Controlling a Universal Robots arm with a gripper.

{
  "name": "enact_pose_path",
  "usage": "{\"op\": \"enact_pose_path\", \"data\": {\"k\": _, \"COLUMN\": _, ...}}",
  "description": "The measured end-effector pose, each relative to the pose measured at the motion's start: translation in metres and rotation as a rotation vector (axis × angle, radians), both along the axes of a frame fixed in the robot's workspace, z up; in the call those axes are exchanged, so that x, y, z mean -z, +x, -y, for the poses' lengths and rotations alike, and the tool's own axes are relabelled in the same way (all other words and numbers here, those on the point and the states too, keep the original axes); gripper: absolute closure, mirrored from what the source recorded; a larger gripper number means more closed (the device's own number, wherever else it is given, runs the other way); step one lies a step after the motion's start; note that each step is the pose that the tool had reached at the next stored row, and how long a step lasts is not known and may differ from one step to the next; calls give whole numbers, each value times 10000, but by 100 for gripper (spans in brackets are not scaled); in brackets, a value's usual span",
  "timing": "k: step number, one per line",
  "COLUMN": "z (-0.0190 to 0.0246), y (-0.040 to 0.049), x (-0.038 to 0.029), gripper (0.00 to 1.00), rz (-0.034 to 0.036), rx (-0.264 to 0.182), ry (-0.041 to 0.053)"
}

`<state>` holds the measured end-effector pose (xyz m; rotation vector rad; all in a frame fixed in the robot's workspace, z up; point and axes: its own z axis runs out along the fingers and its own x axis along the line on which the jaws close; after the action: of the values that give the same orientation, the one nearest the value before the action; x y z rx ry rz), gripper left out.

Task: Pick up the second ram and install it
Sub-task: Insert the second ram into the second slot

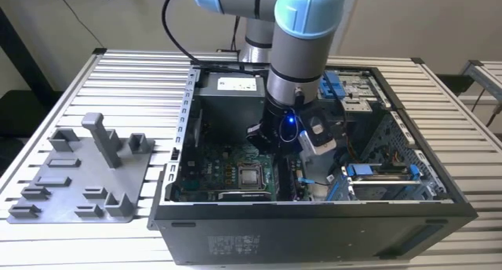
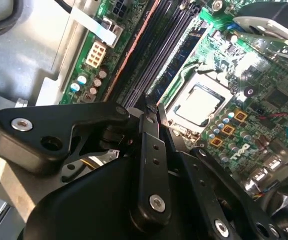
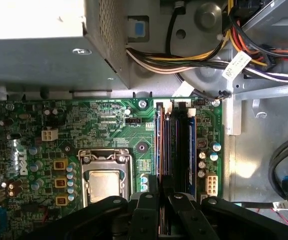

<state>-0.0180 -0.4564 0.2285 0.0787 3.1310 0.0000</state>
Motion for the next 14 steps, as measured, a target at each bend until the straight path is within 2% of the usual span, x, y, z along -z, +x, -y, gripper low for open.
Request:
{"op": "enact_pose_path", "data": {"k": 3, "z": 16, "y": 1, "x": 1, "gripper": 86, "rz": -147, "rx": 44, "ry": -54}}
{"op": "enact_pose_path", "data": {"k": 5, "z": 28, "y": 2, "x": 0, "gripper": 86, "rz": -188, "rx": 90, "ry": -95}}
{"op": "enact_pose_path", "data": {"k": 10, "z": 53, "y": 26, "x": 4, "gripper": 86, "rz": -215, "rx": 160, "ry": -96}}
{"op": "enact_pose_path", "data": {"k": 14, "z": 63, "y": 31, "x": 20, "gripper": 86, "rz": -216, "rx": 396, "ry": -92}}
